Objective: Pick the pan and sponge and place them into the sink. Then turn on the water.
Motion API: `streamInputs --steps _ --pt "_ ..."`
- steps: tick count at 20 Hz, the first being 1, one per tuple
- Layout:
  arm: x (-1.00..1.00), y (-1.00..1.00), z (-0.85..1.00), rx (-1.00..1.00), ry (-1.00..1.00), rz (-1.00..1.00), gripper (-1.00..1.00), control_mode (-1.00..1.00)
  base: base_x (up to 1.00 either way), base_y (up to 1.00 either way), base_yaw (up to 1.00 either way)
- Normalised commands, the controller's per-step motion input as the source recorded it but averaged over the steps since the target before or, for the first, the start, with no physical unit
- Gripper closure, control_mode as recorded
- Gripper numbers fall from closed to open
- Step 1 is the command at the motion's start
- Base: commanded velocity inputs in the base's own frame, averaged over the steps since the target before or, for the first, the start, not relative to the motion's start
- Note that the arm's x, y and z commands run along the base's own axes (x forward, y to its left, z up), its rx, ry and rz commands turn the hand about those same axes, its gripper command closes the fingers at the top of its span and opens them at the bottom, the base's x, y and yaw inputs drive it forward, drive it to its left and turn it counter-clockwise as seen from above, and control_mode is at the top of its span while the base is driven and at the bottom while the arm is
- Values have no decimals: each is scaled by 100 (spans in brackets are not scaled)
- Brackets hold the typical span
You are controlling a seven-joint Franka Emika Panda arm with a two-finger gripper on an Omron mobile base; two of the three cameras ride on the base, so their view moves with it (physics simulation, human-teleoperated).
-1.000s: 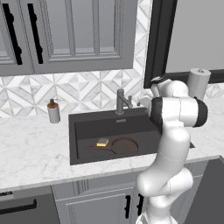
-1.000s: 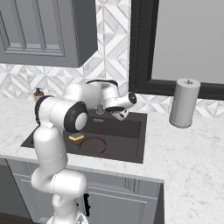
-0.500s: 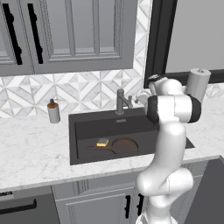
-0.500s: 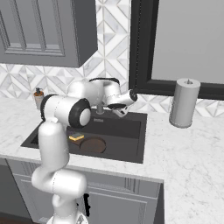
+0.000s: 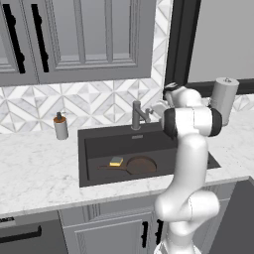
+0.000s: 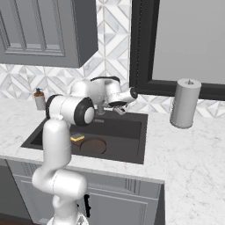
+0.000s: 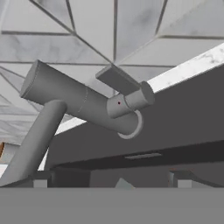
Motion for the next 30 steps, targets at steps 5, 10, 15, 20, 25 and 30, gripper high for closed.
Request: streamInputs --steps 5,10,15,20,25,30 --pt "36 14 -4 0 0 0 -100 -100 0 0 0" --pt "43 5 -18 0 0 0 -100 -100 0 0 0" --pt "33 0 -20 0 0 0 -100 -100 0 0 0" --pt "29 0 -17 0 0 0 -100 -100 0 0 0" --pt "27 0 -12 0 0 0 -100 -100 0 0 0" --pt "24 0 -9 0 0 0 -100 -100 0 0 0"
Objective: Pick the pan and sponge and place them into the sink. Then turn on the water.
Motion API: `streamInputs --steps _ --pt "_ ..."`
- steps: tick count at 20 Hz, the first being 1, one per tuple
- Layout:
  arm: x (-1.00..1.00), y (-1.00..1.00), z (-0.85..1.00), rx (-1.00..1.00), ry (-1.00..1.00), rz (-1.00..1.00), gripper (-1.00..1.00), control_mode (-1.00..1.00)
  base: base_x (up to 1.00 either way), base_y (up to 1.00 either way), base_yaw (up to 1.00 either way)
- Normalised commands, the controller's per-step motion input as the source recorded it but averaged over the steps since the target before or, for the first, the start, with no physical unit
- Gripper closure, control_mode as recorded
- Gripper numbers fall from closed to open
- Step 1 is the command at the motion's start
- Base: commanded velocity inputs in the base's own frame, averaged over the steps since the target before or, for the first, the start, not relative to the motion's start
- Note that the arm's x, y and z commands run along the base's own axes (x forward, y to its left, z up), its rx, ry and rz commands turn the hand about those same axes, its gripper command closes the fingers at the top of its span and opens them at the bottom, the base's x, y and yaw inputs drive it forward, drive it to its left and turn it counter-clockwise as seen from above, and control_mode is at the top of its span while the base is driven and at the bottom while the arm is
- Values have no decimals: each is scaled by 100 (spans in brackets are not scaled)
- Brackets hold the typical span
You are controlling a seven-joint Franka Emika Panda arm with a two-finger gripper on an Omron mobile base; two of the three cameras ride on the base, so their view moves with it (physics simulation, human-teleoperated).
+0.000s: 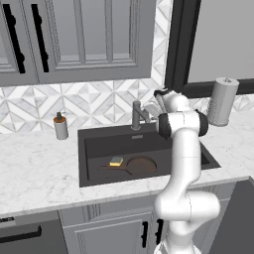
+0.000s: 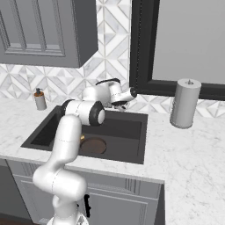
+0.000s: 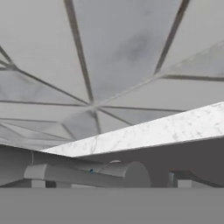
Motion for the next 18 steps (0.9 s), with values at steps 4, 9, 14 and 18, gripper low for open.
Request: streamInputs --steps 4,9,14,18 --pt "17 0 -11 0 0 0 -100 -100 0 0 0" --pt "13 0 -14 0 0 0 -100 -100 0 0 0" --pt "15 0 -13 0 0 0 -100 -100 0 0 0" --pt "16 0 -10 0 0 0 100 -100 0 0 0"
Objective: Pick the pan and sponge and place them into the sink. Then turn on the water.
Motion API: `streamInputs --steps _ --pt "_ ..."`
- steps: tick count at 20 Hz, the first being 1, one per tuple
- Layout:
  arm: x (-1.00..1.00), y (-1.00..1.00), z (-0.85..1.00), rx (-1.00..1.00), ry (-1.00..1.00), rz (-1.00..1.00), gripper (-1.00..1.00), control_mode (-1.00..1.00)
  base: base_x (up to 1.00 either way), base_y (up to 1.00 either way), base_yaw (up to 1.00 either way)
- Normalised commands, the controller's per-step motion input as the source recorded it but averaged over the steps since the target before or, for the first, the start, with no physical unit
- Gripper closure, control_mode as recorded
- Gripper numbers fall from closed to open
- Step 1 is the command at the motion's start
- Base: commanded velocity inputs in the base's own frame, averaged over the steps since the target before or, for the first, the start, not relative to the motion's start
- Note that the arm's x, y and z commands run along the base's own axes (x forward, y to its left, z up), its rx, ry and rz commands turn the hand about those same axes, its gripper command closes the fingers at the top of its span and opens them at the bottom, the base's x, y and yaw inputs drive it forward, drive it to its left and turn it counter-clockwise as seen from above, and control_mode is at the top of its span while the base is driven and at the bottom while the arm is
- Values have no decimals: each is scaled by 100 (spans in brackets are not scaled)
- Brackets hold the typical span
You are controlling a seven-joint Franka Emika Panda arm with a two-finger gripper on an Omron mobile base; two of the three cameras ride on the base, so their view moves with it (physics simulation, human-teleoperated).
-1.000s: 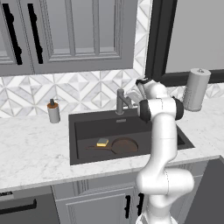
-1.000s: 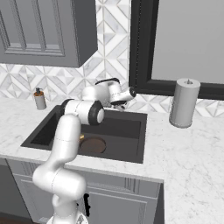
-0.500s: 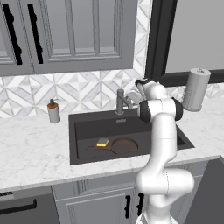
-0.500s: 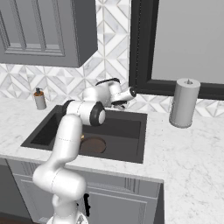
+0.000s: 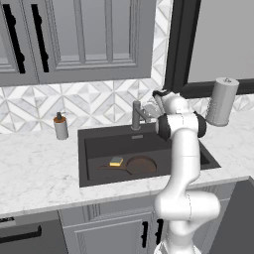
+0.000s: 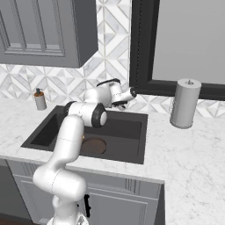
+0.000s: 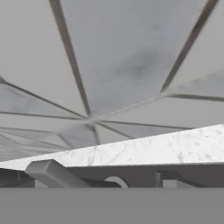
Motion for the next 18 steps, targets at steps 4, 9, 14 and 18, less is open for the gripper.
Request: streamInputs --steps 4,9,14,18 --pt "0 -1 0 0 0 0 100 -100 0 0 0" --pt "3 0 -8 3 0 -2 100 -100 0 0 0" --pt "1 0 -11 13 0 -8 100 -100 0 0 0" --pt "12 0 -5 16 7 -17 100 -100 0 0 0"
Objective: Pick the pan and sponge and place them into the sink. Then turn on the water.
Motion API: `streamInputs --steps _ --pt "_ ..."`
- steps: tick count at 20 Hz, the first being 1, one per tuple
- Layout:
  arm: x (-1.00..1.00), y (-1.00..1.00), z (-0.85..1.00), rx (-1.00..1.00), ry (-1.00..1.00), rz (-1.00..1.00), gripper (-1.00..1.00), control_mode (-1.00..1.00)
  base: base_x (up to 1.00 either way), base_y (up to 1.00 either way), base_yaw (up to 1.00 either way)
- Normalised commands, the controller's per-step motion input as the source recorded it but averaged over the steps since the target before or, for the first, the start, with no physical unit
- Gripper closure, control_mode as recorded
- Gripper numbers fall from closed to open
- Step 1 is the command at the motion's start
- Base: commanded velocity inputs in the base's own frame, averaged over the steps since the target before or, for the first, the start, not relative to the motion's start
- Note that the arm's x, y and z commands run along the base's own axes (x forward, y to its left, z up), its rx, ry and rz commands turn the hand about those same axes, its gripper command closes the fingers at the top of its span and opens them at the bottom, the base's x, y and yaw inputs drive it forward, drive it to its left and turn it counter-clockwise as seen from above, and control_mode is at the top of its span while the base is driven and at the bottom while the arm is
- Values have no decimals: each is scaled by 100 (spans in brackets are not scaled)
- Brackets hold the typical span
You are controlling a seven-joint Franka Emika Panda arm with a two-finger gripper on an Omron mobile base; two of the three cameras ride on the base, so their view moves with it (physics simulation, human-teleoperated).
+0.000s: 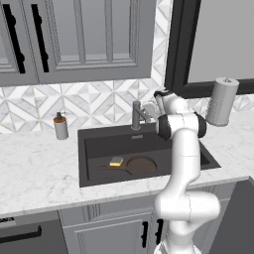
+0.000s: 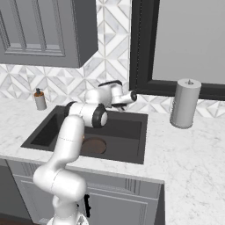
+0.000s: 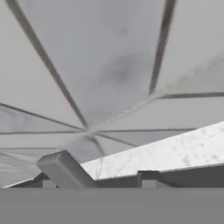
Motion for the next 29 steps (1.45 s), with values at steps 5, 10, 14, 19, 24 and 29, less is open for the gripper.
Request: streamInputs --steps 5,10,14,19,24,29 --pt "10 -2 -3 14 13 -27 100 -100 0 0 0" --pt "0 -11 -8 17 9 -22 100 -100 0 0 0" --pt "0 -14 -11 18 6 -17 100 -100 0 0 0" --pt "0 -5 -15 18 7 -10 100 -100 0 0 0" --pt "0 -1 -3 2 3 0 100 -100 0 0 0" --pt "0 0 0 0 0 0 100 -100 0 0 0"
